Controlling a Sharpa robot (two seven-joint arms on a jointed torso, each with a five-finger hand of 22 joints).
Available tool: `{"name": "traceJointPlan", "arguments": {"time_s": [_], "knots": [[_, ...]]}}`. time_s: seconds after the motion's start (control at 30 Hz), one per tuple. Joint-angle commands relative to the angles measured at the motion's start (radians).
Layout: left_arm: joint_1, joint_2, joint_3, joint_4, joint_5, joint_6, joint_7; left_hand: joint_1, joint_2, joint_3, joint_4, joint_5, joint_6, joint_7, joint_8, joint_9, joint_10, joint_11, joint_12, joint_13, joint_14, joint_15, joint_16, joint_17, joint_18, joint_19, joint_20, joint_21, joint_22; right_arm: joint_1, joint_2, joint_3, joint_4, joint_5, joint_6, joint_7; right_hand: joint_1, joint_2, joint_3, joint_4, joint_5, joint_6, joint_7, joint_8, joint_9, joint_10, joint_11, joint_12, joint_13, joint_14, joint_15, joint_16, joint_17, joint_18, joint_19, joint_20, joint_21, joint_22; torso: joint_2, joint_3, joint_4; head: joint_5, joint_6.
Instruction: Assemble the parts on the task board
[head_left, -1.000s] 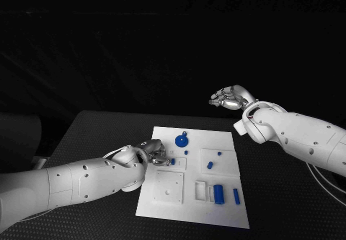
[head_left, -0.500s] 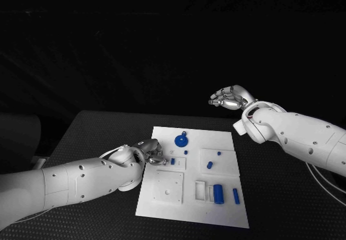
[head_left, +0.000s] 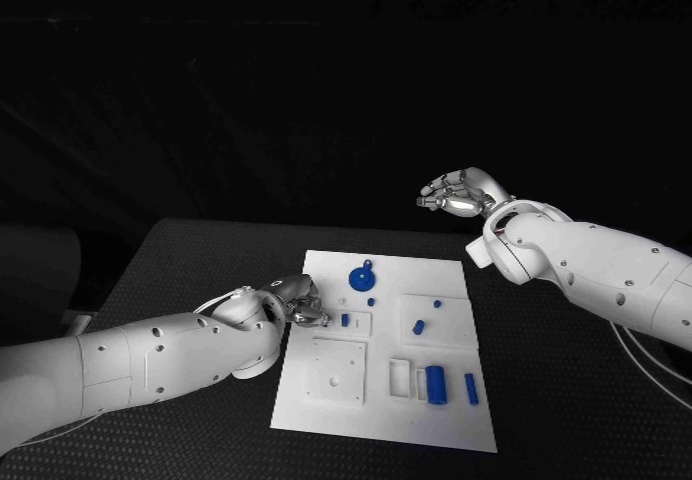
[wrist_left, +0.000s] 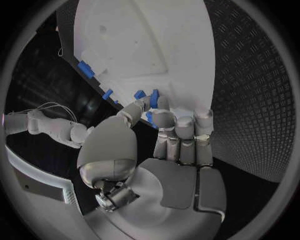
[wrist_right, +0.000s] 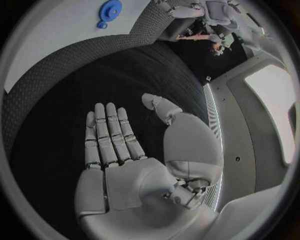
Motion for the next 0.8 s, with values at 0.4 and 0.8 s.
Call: {"name": "traceJointPlan", "arguments": {"time_s": [0.4, 0.8], "knots": [[-0.006, -0.012, 0.022, -0.013, 0.246, -0.010, 0.092, 0.009, 0.047, 0.003, 0.018, -0.103, 0.066, -0.081, 0.003, 0.000, -0.002, -0.063, -0.018, -0.017, 0.050, -0.073, -0.018, -0.009, 0.007, -0.004, -0.121, -0.008, 0.003, -0.003, -0.001, 0.000, 0.003, 0.000, 0.013, 0.010, -0.002, 0.001, 0.001, 0.000, 0.003, -0.007, 0.010, 0.005, -0.002, -0.001, -0.001, -0.006, 0.000, -0.004, 0.000, 0.006, -0.002, -0.008, 0.002, 0.000, -0.008, 0.005, 0.000, 0.0002, -0.0003, -0.001, 0.011], [0.019, -0.054, 0.093, -0.025, 0.788, -0.049, 0.322, 0.008, 0.059, 0.000, 0.043, -0.245, 0.043, -0.072, -0.011, 0.011, -0.006, -0.056, -0.049, -0.043, 0.034, -0.081, -0.042, -0.022, 0.003, -0.018, -0.119, -0.024, -0.001, -0.007, -0.014, -0.001, 0.029, -0.011, 0.014, 0.010, 0.020, 0.001, 0.001, -0.026, -0.020, -0.005, 0.010, 0.007, -0.003, 0.000, -0.001, -0.005, 0.000, -0.005, 0.000, 0.009, -0.004, -0.008, 0.006, 0.000, -0.017, 0.015, -0.001, -0.0002, -0.0002, -0.002, 0.054]]}}
